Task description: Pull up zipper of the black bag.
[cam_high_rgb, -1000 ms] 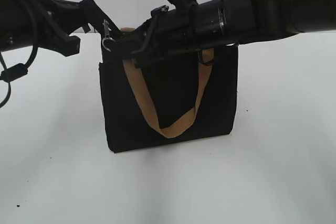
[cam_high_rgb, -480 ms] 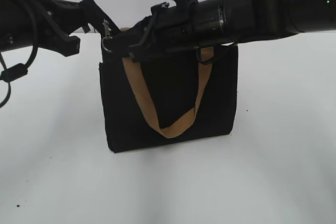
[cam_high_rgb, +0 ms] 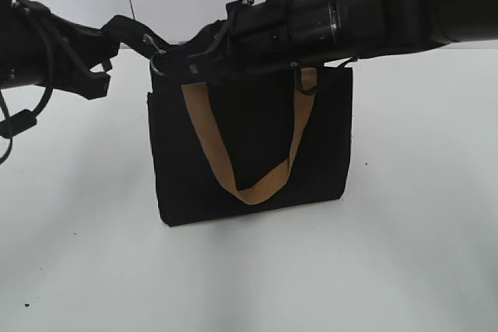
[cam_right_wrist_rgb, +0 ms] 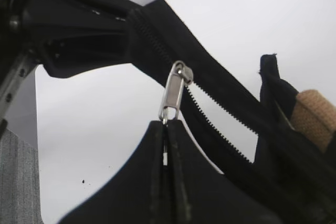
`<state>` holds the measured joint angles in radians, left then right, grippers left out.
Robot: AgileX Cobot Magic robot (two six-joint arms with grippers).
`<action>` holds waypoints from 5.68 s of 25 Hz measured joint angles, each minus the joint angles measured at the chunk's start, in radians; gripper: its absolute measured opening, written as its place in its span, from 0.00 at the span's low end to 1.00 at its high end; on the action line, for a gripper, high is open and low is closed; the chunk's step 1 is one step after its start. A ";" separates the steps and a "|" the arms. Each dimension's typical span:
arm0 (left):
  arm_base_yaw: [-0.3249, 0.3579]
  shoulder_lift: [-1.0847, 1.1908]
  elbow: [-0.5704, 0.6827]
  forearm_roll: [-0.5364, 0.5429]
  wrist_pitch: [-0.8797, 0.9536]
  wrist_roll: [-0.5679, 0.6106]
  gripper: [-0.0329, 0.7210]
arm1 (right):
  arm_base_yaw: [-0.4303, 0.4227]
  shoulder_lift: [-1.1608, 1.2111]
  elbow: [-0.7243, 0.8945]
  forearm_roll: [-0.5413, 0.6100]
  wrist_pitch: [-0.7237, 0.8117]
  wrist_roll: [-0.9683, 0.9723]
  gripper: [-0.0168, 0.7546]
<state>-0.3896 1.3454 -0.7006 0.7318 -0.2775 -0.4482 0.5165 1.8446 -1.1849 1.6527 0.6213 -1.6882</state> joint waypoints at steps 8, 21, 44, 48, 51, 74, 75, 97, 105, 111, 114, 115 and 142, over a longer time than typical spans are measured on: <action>0.000 0.000 0.000 0.000 0.073 0.000 0.04 | -0.041 -0.004 -0.001 -0.041 0.046 0.135 0.00; -0.001 0.000 0.000 0.000 0.077 0.000 0.04 | -0.117 -0.006 -0.001 -0.041 0.111 0.209 0.00; -0.013 0.001 -0.004 -0.007 0.232 0.000 0.04 | -0.167 -0.086 -0.001 -0.308 -0.011 0.311 0.00; -0.013 0.001 -0.005 -0.019 0.241 0.000 0.04 | -0.174 -0.105 -0.001 -0.394 -0.047 0.383 0.00; -0.012 0.001 -0.005 -0.036 0.257 0.000 0.04 | -0.210 -0.118 -0.001 -0.433 -0.054 0.432 0.00; -0.010 0.002 -0.005 -0.068 0.277 0.000 0.04 | -0.331 -0.177 -0.001 -0.605 0.012 0.584 0.00; -0.009 0.002 -0.005 -0.085 0.277 0.000 0.04 | -0.323 -0.177 -0.001 -0.608 0.012 0.585 0.01; -0.079 -0.254 -0.005 -0.439 0.723 0.000 0.62 | -0.256 -0.297 -0.003 -0.936 0.376 1.110 0.79; -0.080 -0.495 -0.005 -0.503 1.066 0.177 0.58 | -0.256 -0.371 -0.003 -1.032 0.585 1.279 0.79; -0.080 -0.722 -0.005 -0.599 1.256 0.297 0.58 | -0.256 -0.572 -0.003 -1.077 0.591 1.383 0.79; -0.080 -0.814 -0.005 -0.620 1.341 0.305 0.58 | -0.256 -0.683 0.023 -1.150 0.591 1.446 0.79; -0.080 -0.843 -0.005 -0.621 1.369 0.307 0.58 | -0.256 -0.717 0.041 -1.172 0.591 1.463 0.79; -0.080 -1.317 0.128 -0.715 1.463 0.438 0.57 | -0.256 -1.776 0.662 -1.600 0.588 1.633 0.78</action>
<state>-0.4697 0.0282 -0.5724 0.0165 1.1860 -0.0104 0.2606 0.0686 -0.5225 0.0529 1.2097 -0.0552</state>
